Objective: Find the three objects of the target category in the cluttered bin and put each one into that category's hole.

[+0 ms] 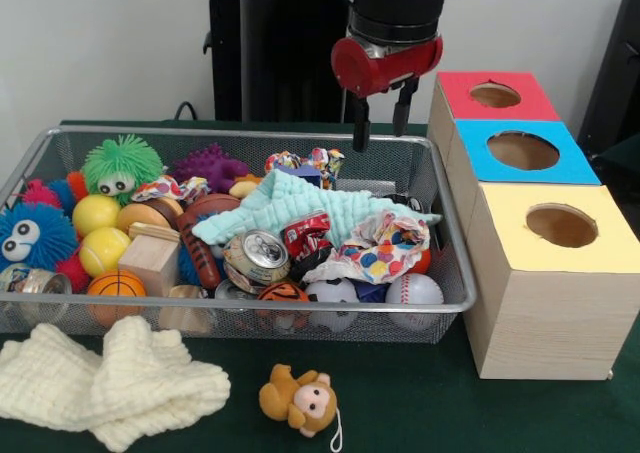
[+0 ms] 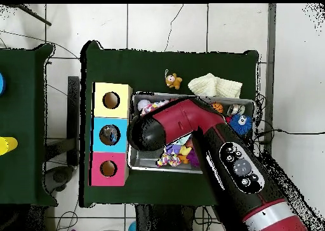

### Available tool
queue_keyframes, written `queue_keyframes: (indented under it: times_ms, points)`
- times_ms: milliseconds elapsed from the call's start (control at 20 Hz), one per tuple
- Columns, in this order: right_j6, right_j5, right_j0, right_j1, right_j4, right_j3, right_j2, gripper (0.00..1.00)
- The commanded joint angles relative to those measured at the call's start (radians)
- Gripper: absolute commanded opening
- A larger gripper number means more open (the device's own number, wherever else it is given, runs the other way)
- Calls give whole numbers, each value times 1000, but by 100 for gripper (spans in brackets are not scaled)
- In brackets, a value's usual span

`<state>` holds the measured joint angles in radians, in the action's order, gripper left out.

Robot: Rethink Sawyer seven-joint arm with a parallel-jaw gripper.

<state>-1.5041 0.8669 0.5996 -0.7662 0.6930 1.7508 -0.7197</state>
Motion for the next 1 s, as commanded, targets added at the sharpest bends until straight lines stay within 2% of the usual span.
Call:
queue_keyframes:
  times_ms: [50,350,500,600,700,1000]
  points:
    - [19,14,-8,-29,-15,19,26,100]
    - [31,28,4,-41,-48,14,13,100]
    - [8,59,-9,-44,-77,-17,20,100]
    - [-6,39,-13,-35,-91,-40,16,100]
    - [14,59,-21,-33,-103,-82,9,100]
    - [138,307,-57,-42,-122,-317,11,100]
